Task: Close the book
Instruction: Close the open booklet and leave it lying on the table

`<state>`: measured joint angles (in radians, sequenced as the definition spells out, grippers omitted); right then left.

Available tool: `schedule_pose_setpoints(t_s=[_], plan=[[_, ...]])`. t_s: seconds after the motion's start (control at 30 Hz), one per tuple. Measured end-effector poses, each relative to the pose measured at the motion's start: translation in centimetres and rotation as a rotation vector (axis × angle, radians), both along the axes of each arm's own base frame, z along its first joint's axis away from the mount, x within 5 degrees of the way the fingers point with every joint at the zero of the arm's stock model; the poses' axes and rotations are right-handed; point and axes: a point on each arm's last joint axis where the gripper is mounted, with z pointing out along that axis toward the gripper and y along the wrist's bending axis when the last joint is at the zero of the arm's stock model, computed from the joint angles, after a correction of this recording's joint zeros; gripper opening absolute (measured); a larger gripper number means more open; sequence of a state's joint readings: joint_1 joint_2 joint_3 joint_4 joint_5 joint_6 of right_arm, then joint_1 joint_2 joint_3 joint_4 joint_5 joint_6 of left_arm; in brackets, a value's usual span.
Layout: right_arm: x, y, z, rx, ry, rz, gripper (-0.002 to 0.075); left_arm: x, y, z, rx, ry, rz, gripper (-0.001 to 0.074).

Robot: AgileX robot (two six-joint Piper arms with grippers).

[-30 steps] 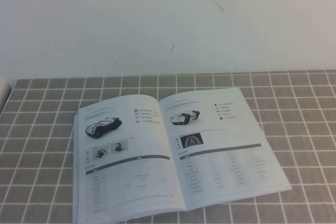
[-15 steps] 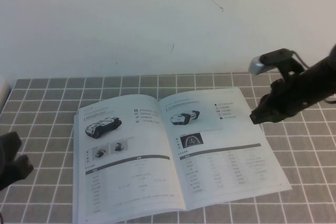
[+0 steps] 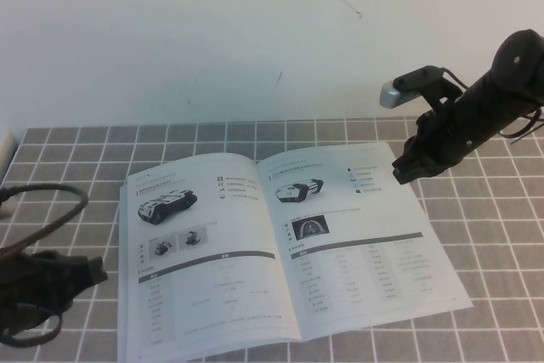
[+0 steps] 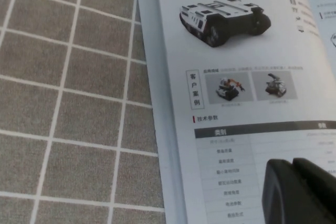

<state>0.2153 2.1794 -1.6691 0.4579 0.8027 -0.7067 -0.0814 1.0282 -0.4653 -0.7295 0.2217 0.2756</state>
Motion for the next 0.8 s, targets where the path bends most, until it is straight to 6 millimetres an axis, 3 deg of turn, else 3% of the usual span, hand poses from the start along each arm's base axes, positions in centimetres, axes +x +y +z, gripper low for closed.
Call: schedule_pose_setpoints(t_s=[0.33, 0.8], plan=[[-0.3, 1.3, -0.3, 0.003, -0.002, 0.027, -0.0003, 2.3, 0.3, -2.7, 0.003, 0.092, 0.070, -0.0004], [0.0, 1.4, -2.9, -0.008, 0.034, 0.045, -0.0003, 7.0, -0.2, -4.3, 0.061, 0.175, 0.011, -0.0004]])
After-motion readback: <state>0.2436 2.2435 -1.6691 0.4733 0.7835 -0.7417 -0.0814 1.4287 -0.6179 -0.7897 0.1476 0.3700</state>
